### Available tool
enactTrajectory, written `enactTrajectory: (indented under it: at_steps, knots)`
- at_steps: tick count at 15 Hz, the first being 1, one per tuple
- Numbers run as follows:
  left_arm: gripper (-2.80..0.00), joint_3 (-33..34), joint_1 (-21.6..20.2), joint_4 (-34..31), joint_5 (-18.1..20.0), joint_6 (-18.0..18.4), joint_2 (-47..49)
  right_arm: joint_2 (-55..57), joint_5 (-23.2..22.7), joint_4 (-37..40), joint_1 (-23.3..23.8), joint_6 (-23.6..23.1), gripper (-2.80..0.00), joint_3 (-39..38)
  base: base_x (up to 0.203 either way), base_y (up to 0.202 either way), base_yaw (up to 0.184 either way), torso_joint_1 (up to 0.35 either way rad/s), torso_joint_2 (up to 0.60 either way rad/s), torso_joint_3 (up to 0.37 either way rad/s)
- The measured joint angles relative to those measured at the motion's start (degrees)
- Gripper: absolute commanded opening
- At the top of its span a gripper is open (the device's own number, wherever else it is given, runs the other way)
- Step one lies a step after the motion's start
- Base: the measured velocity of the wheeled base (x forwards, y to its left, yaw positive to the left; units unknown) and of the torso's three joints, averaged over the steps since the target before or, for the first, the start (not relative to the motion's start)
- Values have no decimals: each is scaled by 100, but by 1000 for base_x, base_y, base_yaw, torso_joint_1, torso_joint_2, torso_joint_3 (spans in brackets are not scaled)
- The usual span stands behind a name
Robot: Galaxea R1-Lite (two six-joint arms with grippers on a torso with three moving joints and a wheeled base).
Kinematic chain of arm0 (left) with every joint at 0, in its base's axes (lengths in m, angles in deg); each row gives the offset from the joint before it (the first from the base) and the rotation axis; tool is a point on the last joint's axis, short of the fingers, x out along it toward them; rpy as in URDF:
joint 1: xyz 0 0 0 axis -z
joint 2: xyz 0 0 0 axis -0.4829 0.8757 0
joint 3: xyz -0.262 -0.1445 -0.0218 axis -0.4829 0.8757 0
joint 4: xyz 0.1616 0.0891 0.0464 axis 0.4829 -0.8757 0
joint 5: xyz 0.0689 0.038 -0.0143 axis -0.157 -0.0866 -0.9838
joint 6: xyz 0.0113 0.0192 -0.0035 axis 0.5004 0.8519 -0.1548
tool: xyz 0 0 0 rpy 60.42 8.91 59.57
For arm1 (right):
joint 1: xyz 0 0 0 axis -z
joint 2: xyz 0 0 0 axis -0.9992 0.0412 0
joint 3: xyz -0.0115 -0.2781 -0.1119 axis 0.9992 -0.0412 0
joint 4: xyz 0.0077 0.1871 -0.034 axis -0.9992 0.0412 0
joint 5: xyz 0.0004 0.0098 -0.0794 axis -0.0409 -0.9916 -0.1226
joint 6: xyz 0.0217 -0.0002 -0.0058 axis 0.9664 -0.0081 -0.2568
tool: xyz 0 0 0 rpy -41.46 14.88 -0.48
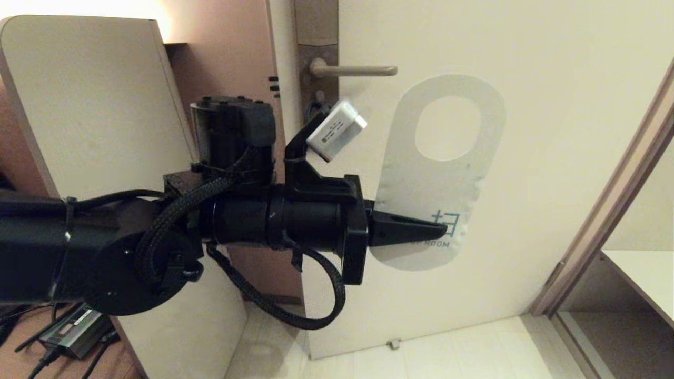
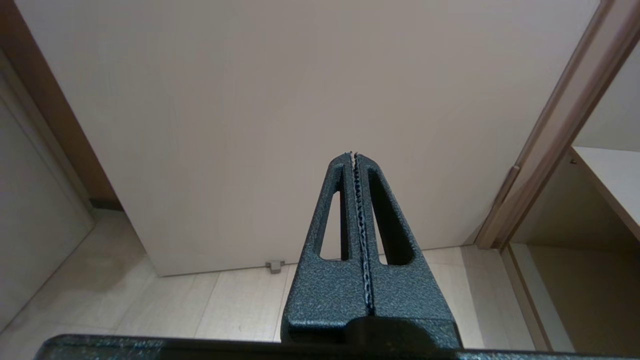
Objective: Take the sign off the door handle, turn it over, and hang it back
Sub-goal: Hand it to the other hand
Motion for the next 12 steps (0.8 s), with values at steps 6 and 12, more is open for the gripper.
enactTrajectory:
  at_steps: [6, 12]
  knots:
    - [-280, 222, -96, 378, 13, -109, 91, 0, -17, 5, -5, 33, -280, 10, 0, 0, 0, 0, 0, 0]
    - [-280, 220, -152, 793, 29, -402, 149, 112, -155, 813, -2, 58, -280, 928, 0, 0, 0, 0, 0, 0]
